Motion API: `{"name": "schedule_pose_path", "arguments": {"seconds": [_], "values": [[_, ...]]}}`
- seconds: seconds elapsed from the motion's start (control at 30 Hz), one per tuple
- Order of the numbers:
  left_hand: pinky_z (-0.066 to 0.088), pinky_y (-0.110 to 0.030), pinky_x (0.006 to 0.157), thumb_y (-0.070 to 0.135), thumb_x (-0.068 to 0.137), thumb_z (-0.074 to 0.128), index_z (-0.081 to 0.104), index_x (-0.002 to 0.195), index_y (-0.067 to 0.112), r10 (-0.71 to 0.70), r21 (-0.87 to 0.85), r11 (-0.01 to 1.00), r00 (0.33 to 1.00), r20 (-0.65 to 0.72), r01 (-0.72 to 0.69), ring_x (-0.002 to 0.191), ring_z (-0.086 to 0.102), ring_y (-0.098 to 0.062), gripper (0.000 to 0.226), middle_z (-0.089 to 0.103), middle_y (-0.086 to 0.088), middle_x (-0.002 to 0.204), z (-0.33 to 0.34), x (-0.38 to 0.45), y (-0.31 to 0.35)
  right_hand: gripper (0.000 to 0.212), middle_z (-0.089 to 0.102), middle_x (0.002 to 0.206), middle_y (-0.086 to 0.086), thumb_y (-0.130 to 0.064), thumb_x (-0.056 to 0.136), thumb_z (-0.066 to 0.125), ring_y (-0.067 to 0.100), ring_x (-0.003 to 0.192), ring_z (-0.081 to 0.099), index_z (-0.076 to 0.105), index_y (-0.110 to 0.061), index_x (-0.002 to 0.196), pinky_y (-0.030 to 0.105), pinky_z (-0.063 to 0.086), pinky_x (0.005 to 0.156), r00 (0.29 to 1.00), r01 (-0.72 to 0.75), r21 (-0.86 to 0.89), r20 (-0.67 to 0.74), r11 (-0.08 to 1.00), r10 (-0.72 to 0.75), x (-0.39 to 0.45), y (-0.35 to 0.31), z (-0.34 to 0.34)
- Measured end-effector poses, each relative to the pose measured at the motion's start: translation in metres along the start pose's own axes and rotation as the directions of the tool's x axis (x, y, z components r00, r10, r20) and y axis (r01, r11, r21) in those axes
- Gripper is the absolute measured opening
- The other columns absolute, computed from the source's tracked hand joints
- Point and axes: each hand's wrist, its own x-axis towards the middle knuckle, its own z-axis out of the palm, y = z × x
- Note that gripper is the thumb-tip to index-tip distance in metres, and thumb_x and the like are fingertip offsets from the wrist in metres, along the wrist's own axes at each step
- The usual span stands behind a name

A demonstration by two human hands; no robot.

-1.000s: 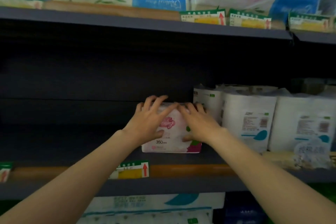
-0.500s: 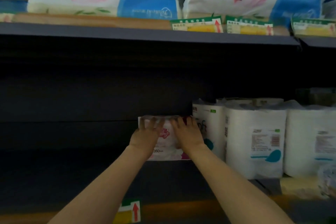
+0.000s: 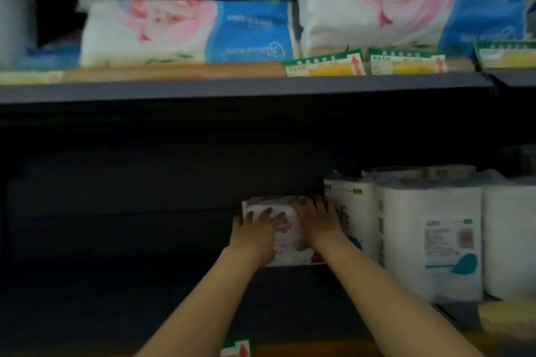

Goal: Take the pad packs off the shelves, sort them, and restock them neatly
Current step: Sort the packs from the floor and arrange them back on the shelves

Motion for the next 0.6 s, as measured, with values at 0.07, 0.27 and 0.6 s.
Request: {"name": "schedule_pose_path", "arguments": {"seconds": [0.07,0.27,0.6], "values": [[0.014,-0.048,0.114,0.027,0.092,0.046,0.012,0.149,0.028,-0.031,-0.040,0.999,0.992,-0.120,0.026,0.137,0.022,-0.030,0.066,0.015,-0.001,0.155,0.002,-0.030,0.001,0.098,0.008,0.155,0.011,-0.052,0.080,0.064,0.034,0.142,0.008,0.002,-0.020,0.149,0.049,0.003,0.115,1.000,-0.023,0.140,-0.010,0.990,0.024,-0.027,0.001,-0.008],[0.036,-0.038,0.086,0.028,0.084,0.046,0.057,0.116,0.013,-0.020,-0.295,0.918,0.712,-0.702,-0.266,0.103,0.049,-0.026,0.037,0.057,-0.009,0.111,0.032,-0.130,0.032,0.050,0.050,0.122,0.017,-0.031,0.083,0.059,0.034,0.115,0.044,0.051,-0.006,0.125,0.040,0.034,0.099,0.856,0.194,0.427,-0.513,0.883,0.060,-0.194,0.030,-0.017],[0.043,-0.035,0.073,0.038,0.070,0.041,0.063,0.098,0.015,0.319,-0.348,0.871,0.938,-0.136,-0.347,0.081,0.062,-0.029,0.042,0.063,-0.006,0.092,0.244,-0.280,0.118,0.046,0.043,0.130,0.007,-0.028,0.089,0.057,0.027,0.119,0.040,0.045,-0.015,0.132,0.037,0.034,0.097,0.967,0.058,0.394,0.205,0.917,-0.149,-0.381,0.021,0.167]]}}
